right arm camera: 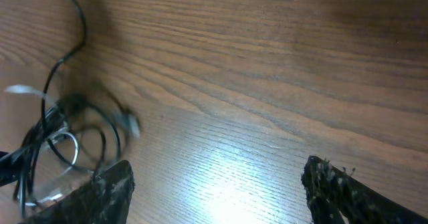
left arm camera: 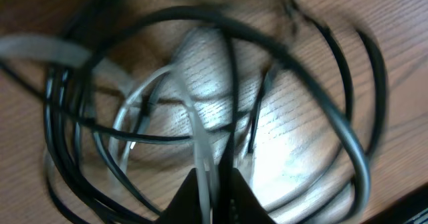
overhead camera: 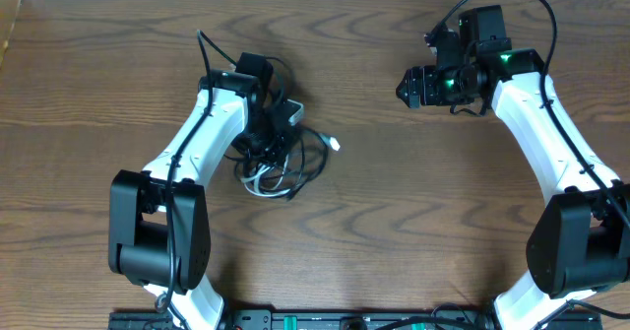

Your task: Untangle cables

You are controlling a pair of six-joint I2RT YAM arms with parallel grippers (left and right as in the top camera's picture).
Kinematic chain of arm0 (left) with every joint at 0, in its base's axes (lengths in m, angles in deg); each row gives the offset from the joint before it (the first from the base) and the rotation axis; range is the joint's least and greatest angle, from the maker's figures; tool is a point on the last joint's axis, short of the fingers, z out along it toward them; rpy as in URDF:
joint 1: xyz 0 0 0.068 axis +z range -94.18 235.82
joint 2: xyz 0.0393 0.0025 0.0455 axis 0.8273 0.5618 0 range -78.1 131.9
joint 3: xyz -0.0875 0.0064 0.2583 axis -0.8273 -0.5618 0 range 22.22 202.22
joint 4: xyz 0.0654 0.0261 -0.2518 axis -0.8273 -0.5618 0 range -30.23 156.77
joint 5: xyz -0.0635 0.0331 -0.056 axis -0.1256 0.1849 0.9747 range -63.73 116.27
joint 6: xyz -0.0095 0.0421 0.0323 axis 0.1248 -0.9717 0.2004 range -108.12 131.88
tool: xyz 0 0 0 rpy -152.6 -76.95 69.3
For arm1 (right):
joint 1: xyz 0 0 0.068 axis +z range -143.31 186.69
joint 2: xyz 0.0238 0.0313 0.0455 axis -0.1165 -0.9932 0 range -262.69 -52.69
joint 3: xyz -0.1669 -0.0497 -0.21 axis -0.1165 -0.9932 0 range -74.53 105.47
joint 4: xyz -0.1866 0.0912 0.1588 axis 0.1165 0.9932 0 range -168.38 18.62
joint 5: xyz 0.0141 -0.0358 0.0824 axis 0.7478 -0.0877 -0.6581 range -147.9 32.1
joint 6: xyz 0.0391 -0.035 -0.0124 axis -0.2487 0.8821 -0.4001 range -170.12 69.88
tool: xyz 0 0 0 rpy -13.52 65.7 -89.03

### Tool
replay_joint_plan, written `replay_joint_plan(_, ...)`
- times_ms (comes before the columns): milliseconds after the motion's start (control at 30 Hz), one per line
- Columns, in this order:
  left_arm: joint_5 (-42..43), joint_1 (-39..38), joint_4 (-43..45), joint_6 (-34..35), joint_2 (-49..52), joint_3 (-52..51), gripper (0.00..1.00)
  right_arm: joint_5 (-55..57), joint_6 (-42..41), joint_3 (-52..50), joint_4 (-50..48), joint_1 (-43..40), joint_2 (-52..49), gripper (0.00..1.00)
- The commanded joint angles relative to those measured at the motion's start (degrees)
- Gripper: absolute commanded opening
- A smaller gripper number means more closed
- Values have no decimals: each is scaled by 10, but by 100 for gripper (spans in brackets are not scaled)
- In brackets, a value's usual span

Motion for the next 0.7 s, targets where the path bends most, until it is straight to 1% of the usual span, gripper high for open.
replay_joint_plan(0,28,1,-7,30,-8,31,7,-7,8,7,-5,2,-3,79)
replay_joint_plan(67,48,2,-12,50,-19,66,7,-15,8,7,-12,7,-3,79)
replay_joint_plan(200,138,17,-16,110,-45,155,7,-60,8,7,-34,24,-3,79)
replay_joint_plan(433,262,54,-9,208,-69,237,7,-71,8,7,-55,62,-3,78)
replay_joint_plan(567,319,71,37,276,-73,242,7,-102,7,7,-71,63,-3,77)
replay_joint_plan(667,358,74,95,346,-73,242,7,-137,-12,7,-94,61,-3,76)
